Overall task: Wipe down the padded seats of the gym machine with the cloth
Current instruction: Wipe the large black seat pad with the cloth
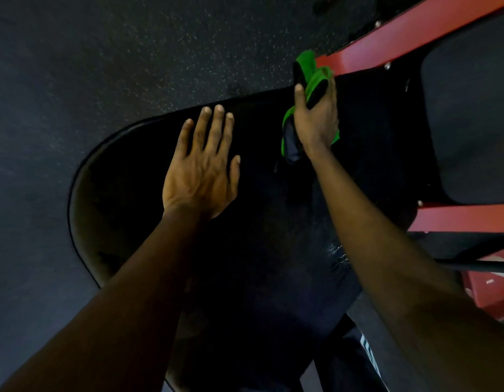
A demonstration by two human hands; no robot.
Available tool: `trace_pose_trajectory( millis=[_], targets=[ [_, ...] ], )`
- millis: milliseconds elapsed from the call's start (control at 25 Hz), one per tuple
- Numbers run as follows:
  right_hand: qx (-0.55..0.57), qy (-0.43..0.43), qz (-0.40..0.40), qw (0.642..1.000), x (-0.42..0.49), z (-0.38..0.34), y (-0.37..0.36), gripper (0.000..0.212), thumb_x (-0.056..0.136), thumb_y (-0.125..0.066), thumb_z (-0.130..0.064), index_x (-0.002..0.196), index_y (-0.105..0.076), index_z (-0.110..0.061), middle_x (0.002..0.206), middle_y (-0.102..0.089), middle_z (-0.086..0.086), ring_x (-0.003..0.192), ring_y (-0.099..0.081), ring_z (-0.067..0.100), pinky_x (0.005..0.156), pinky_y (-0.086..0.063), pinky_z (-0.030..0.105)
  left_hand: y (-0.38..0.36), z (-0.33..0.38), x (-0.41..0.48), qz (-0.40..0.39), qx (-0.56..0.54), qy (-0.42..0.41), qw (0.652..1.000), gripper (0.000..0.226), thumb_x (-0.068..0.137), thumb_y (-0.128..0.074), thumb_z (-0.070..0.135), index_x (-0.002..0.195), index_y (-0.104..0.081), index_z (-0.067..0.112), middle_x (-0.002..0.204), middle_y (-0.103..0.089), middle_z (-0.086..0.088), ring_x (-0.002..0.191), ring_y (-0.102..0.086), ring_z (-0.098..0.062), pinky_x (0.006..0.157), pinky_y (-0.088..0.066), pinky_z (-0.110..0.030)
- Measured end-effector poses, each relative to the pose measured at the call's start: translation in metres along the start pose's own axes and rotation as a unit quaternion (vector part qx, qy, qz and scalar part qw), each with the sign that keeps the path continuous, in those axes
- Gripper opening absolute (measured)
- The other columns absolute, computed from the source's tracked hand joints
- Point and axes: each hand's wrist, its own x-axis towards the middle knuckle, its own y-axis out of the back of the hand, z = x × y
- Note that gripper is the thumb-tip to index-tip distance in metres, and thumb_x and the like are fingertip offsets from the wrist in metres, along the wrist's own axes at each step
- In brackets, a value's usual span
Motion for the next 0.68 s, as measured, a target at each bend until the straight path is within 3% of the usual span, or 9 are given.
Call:
trace_pose_trajectory(
  millis=[120,280,360,560,680],
  targets=[
    [-0.008,0.062,-0.020,0.998,-0.059,-0.008,0.003,0.070,0.097,-0.058,-0.053,0.156,-0.037,-0.020,0.160,-0.041,-0.001,0.141,-0.047,0.021,0.106,-0.043,0.031,0.001,0.000,0.001,0.005,-0.007,0.003,1.000,0.069,0.105,-0.017,0.043,0.162,-0.003,0.007,0.170,-0.004,-0.014,0.157,-0.002,-0.029,0.127,-0.006,-0.047],
    [0.000,0.200,-0.071,0.977,-0.124,0.021,0.005,0.063,0.099,-0.060,-0.039,0.153,-0.040,-0.014,0.163,-0.035,0.003,0.150,-0.036,0.017,0.118,-0.035,0.026,0.001,0.001,0.001,0.003,-0.016,0.001,1.000,0.070,0.105,-0.020,0.043,0.162,-0.006,0.006,0.170,-0.006,-0.014,0.157,-0.004,-0.029,0.127,-0.006,-0.047],
    [-0.005,0.191,-0.058,0.980,-0.092,0.033,0.006,0.060,0.099,-0.058,-0.034,0.152,-0.043,-0.010,0.162,-0.037,0.007,0.148,-0.038,0.019,0.121,-0.032,0.029,0.002,0.000,0.001,0.000,-0.016,0.000,1.000,0.069,0.104,-0.020,0.042,0.162,-0.006,0.006,0.170,-0.006,-0.014,0.157,-0.004,-0.029,0.127,-0.007,-0.047],
    [-0.012,0.048,0.013,0.999,-0.013,0.023,0.005,0.067,0.098,-0.060,-0.034,0.154,-0.036,-0.006,0.166,-0.028,0.008,0.147,-0.038,0.022,0.109,-0.025,0.011,0.001,0.000,0.001,-0.003,-0.011,0.001,1.000,0.069,0.105,-0.017,0.043,0.162,-0.002,0.006,0.170,-0.002,-0.014,0.157,-0.001,-0.029,0.127,-0.006,-0.047],
    [0.036,0.088,0.009,0.995,-0.052,0.007,0.008,0.070,0.098,-0.064,-0.032,0.157,-0.033,-0.010,0.164,-0.034,0.004,0.147,-0.039,0.018,0.118,-0.032,0.024,0.002,0.001,0.001,-0.008,-0.014,0.000,1.000,0.070,0.105,-0.018,0.043,0.162,-0.002,0.006,0.170,-0.002,-0.015,0.157,-0.001,-0.029,0.127,-0.005,-0.047]
  ],
)
